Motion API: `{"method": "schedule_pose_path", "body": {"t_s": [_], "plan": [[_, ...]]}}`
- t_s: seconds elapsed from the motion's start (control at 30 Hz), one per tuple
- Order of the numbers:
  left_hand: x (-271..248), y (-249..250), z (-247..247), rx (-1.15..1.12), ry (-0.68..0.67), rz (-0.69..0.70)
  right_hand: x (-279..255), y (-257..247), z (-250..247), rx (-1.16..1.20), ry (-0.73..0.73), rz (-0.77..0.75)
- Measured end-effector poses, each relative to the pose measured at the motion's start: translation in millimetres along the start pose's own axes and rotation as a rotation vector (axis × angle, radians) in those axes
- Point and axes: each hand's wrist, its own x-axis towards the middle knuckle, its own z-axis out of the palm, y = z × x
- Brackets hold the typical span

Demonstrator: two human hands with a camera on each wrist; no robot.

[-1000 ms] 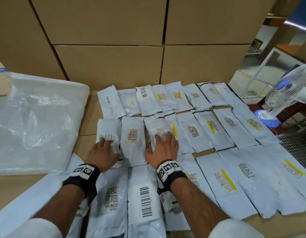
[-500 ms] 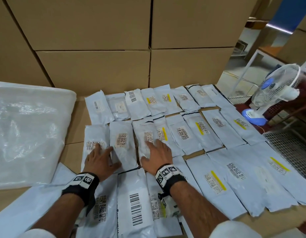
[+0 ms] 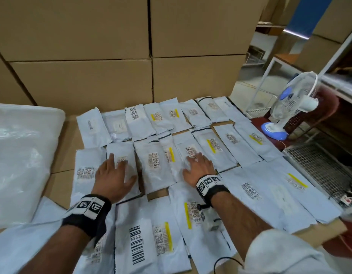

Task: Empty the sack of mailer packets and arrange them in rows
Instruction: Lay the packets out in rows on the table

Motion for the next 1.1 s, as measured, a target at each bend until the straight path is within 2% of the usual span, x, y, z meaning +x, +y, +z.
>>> {"method": "schedule_pose_path", "body": {"t_s": [0.1,0.2,0.27,0.37,0.47,0.57,0.73,0.83,0.9,0.97,1.03,1.1], "plan": [[-2.0,33.2,-0.3,0.042,-0.013,0.126,13.2,24.5,-3.4,-0.022,-0.089,-0.013],[-2.3,64.6,14.8,0.126,-0.085,0.17,22.9,35.9,-11.1,0.004,-0.129,-0.077],[0.4,83.6,29.5,0.151,-0.153,0.134,28.4,46.4,-20.0,0.03,-0.12,-0.101],[6.0,103.1,46.6,0.178,-0.252,0.04,33.7,74.7,-28.4,0.016,-0.011,-0.047],[11.0,110.4,61.3,0.173,-0.303,0.022,38.3,106.6,-26.7,-0.06,-0.053,0.025],[18.4,112.4,69.2,0.154,-0.311,0.01,41.4,125.9,-19.0,0.017,-0.132,-0.008],[9.1,126.4,55.6,0.131,-0.249,-0.007,36.1,141.9,-36.3,0.132,-0.088,-0.132],[-21.7,139.8,47.8,0.09,-0.079,0.087,12.5,173.8,-60.0,0.302,-0.014,-0.193],[-53.5,149.1,53.7,0.051,-0.015,0.151,-17.9,203.4,-64.9,0.314,-0.042,-0.239],[-89.9,163.4,64.5,0.023,-0.088,0.157,-52.7,230.8,-58.4,0.208,-0.14,-0.279],[-118.8,176.8,79.9,0.062,-0.222,0.157,-85.5,249.7,-44.8,0.103,-0.279,-0.241],[-134.9,184.8,96.1,0.128,-0.316,0.167,-109.2,257.0,-28.6,0.028,-0.35,-0.201]]}}
